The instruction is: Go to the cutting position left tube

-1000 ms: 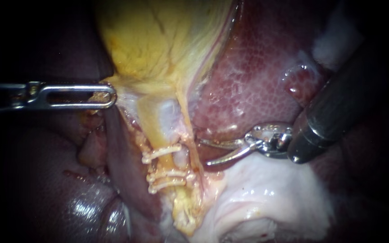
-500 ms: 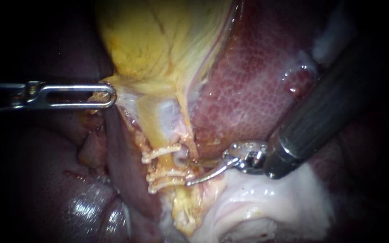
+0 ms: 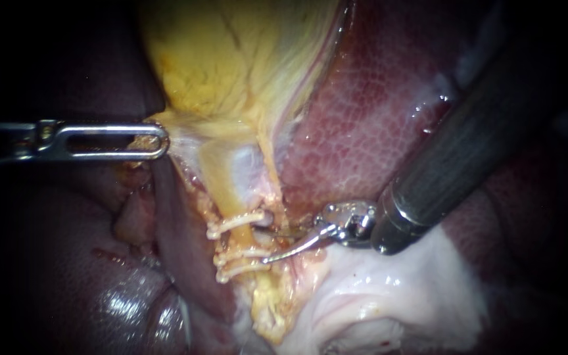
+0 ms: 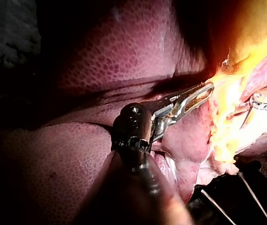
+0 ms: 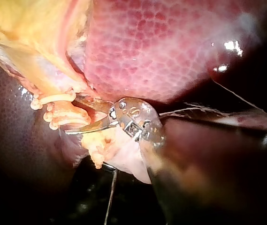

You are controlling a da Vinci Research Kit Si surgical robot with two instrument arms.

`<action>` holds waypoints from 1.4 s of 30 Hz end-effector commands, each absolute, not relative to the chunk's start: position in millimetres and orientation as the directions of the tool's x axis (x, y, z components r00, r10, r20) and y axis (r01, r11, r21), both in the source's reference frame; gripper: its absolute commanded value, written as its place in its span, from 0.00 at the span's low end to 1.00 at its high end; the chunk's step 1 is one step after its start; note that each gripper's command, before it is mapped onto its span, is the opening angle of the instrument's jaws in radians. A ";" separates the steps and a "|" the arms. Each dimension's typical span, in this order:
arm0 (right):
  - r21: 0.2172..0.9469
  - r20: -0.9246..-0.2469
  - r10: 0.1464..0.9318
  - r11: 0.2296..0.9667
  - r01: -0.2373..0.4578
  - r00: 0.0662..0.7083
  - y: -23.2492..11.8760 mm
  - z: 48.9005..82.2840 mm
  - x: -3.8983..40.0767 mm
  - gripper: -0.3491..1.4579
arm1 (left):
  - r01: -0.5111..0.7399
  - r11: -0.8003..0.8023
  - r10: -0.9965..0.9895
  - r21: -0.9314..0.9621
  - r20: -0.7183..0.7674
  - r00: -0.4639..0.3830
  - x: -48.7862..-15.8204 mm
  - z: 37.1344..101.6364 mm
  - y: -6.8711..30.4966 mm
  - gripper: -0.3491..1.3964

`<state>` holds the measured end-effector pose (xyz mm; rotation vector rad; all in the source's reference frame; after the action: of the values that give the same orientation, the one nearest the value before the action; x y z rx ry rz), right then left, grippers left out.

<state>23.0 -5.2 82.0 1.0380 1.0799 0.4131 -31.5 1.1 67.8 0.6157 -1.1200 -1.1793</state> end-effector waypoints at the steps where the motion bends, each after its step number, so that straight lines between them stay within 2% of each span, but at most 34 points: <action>1: 0.849 -0.521 0.725 0.493 0.190 0.451 -5.3 81.9 23.3 0.94 | 0.403 0.317 -0.935 0.859 0.355 -0.021 -31.5 67.8 1.1 0.00; 13: 0.852 -0.521 0.735 0.477 0.214 0.435 -6.5 81.1 25.1 0.94 | 0.403 0.317 -0.935 0.859 0.355 -0.021 -31.6 67.8 1.1 0.00; 17: 0.852 -0.524 0.724 0.458 0.255 0.449 -7.1 80.8 25.3 0.94 | 0.403 0.317 -0.935 0.859 0.355 -0.021 -31.6 67.8 1.1 0.00; 25: 0.847 -0.530 0.732 0.440 0.297 0.428 -7.4 79.7 26.0 0.94 | 0.403 0.317 -0.935 0.859 0.355 -0.021 -31.6 67.8 1.1 0.00; 42: 0.846 -0.531 0.742 0.436 0.309 0.408 -7.8 79.7 28.6 0.93 | 0.405 0.316 -0.934 0.858 0.355 -0.024 -32.2 68.0 1.1 0.00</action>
<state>28.9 -7.9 79.8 1.1408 1.1710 0.3644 -32.3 1.1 68.0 0.6129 -1.1202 -1.1817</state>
